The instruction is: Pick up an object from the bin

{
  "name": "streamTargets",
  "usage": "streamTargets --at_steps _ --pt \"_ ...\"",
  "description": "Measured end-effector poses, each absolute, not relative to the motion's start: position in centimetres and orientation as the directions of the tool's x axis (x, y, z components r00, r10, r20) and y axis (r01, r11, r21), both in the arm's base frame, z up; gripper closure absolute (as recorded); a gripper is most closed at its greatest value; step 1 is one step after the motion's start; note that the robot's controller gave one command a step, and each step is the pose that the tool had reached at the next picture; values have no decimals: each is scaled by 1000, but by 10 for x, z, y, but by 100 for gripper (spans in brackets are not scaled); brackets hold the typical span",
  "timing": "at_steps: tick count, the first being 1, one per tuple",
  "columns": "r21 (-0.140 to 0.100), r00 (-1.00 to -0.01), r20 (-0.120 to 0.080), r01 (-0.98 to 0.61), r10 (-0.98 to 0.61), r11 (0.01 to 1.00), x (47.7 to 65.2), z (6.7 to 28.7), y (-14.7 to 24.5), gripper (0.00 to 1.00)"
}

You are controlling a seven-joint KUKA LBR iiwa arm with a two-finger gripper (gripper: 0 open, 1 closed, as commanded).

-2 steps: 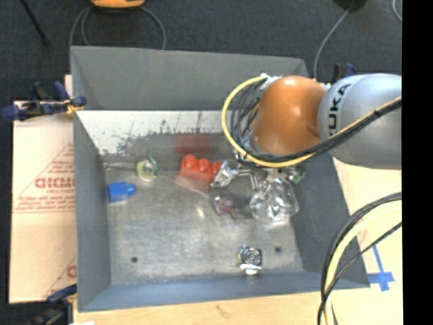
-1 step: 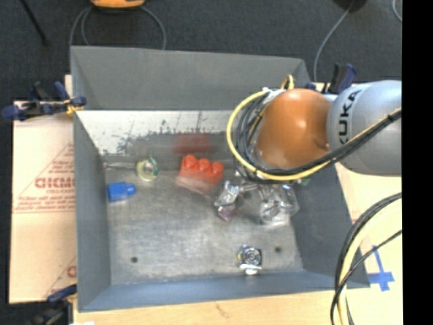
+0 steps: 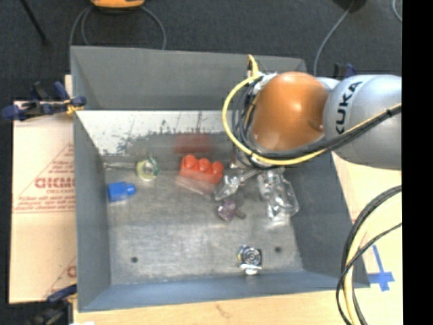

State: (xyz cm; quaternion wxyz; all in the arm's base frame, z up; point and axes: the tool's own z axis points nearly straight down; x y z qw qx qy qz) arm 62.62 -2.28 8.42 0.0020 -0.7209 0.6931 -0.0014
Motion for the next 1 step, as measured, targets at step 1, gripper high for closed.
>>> streamTargets --at_steps 1 --pt "-3 34 -4 -999 -999 -34 626 85 -22 100"
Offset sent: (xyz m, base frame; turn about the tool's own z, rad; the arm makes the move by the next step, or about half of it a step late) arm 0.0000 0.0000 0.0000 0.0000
